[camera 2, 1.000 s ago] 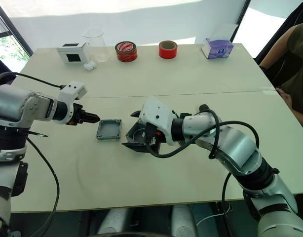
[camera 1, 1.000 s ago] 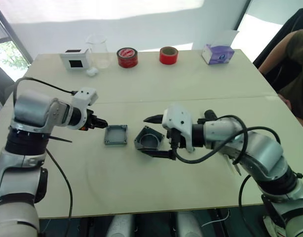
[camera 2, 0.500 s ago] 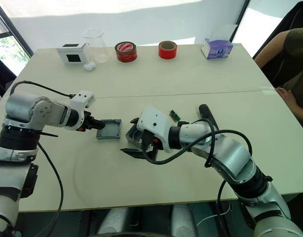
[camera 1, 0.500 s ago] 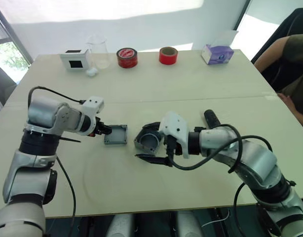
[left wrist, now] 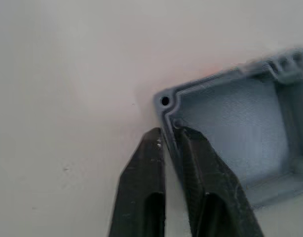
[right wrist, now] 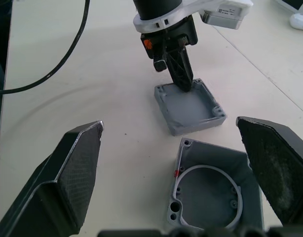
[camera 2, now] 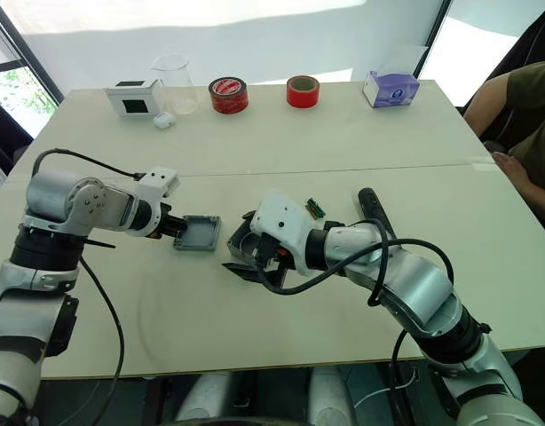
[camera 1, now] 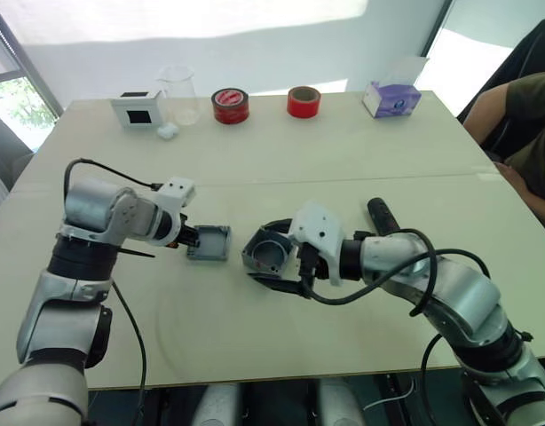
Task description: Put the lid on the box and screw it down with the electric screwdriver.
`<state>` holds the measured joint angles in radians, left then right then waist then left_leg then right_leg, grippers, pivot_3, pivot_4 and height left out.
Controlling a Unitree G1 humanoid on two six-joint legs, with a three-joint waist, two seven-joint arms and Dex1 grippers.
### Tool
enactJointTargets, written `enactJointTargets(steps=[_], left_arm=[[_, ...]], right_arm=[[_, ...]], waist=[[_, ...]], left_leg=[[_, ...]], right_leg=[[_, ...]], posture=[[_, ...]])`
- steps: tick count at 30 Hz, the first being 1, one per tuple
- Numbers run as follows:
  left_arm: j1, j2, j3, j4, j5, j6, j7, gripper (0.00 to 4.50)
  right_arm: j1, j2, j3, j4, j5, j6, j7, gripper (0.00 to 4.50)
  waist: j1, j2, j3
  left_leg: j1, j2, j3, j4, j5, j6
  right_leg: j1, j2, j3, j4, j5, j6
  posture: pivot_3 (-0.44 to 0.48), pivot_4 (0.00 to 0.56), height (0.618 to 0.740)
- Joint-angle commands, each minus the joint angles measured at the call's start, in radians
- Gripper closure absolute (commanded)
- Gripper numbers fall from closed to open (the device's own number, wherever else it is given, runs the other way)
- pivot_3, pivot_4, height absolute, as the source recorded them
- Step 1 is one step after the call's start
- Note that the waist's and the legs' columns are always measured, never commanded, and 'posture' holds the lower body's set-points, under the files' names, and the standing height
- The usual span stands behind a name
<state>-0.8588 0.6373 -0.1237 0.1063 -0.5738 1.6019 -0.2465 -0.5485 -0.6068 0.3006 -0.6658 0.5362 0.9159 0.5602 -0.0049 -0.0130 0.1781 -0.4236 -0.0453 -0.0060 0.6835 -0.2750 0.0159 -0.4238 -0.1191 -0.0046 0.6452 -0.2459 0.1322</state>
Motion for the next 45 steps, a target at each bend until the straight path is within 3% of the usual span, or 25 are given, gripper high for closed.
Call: enactJointTargets(steps=[1, 6, 7, 9, 11, 15, 19, 28, 39, 45], left_arm=[[0.035, -0.042, 0.014, 0.022, 0.027, 0.013, 0.023, 4.46], [0.036, -0.068, 0.062, -0.002, 0.069, 0.0, 0.038, 4.46], [0.032, -0.059, 0.074, -0.004, 0.082, -0.083, 0.017, 4.46], [0.035, -0.051, 0.137, 0.022, 0.122, -0.46, -0.078, 4.46], [0.038, -0.086, 0.226, 0.055, 0.128, -0.727, -0.123, 4.46], [0.009, -0.175, 0.334, 0.103, 0.113, -0.945, -0.097, 4.46], [-0.007, -0.26, 0.314, 0.102, 0.159, -1.12, -0.094, 4.46], [-0.019, -0.325, 0.235, 0.107, 0.226, -1.234, -0.146, 4.46], [-0.018, -0.353, 0.227, 0.034, 0.182, -1.184, -0.205, 4.46], [-0.024, -0.356, 0.229, 0.038, 0.178, -1.176, -0.217, 4.5]], right_arm=[[-0.001, -0.008, -0.056, -0.017, 0.018, -0.001, 0.023, 0.0], [-0.004, -0.01, -0.108, 0.005, 0.048, 0.009, 0.051, 0.0], [-0.022, 0.014, -0.137, 0.041, 0.042, -0.002, 0.03, 0.0], [-0.081, 0.113, -0.222, 0.18, 0.045, -0.017, -0.055, 0.0], [-0.123, 0.17, -0.256, 0.292, 0.032, -0.042, -0.088, 0.0], [-0.217, 0.272, -0.304, 0.495, 0.04, -0.059, -0.106, 0.0], [-0.331, 0.33, -0.351, 0.653, 0.07, -0.046, -0.092, 0.0], [-0.444, 0.354, -0.417, 0.792, 0.111, -0.026, -0.059, 0.0], [-0.438, 0.375, -0.458, 0.799, 0.121, -0.007, -0.105, 0.0], [-0.427, 0.375, -0.458, 0.783, 0.118, -0.006, -0.11, 1.65]], waist=[[0.004, 0.0, 0.0], [0.018, 0.0, -0.001], [0.018, 0.0, -0.001], [0.015, 0.0, 0.0], [0.015, -0.001, 0.001], [0.016, -0.002, 0.001], [0.016, -0.002, 0.001], [0.003, -0.002, 0.001], [-0.01, -0.002, 0.001], [-0.01, -0.001, 0.001]], left_leg=[[0.0, 0.0, 0.0, 0.0, 0.0, 0.0], [0.002, 0.0, 0.0, 0.0, 0.0, 0.0], [0.002, 0.0, 0.0, 0.0, 0.0, 0.0], [0.002, 0.0, 0.0, 0.0, 0.0, 0.0], [0.002, 0.001, 0.001, -0.001, 0.004, -0.007], [-0.003, 0.002, 0.0, -0.002, 0.007, -0.011], [-0.003, 0.001, 0.001, -0.003, 0.006, -0.011], [-0.004, 0.001, 0.001, -0.003, 0.005, -0.009], [-0.004, 0.001, 0.001, -0.003, 0.004, -0.008], [-0.004, 0.001, 0.001, -0.003, 0.004, -0.008]], right_leg=[[0.0, 0.0, 0.0, 0.0, 0.0, 0.0], [0.001, 0.0, 0.0, 0.0, 0.0, 0.0], [0.001, 0.0, 0.0, 0.0, 0.0, 0.0], [0.001, 0.0, 0.0, 0.0, 0.0, 0.0], [-0.001, 0.0, 0.001, 0.0, 0.001, -0.002], [-0.005, 0.0, 0.0, -0.002, 0.002, -0.004], [-0.005, 0.0, 0.0, -0.001, 0.002, -0.003], [-0.005, 0.001, 0.0, 0.0, 0.002, -0.003], [-0.005, 0.001, 0.0, 0.0, 0.002, -0.003], [-0.005, 0.001, 0.0, 0.0, 0.002, -0.003]], posture=[[0.0, 0.15, 0.74], [0.0, 0.15, 0.74], [0.0, 0.15, 0.74], [0.0, 0.15, 0.74], [0.0, 0.15, 0.74], [0.0, 0.15, 0.74], [0.0, 0.15, 0.74], [0.0, 0.15, 0.74], [0.0, 0.15, 0.74], [0.0, 0.15, 0.74]])
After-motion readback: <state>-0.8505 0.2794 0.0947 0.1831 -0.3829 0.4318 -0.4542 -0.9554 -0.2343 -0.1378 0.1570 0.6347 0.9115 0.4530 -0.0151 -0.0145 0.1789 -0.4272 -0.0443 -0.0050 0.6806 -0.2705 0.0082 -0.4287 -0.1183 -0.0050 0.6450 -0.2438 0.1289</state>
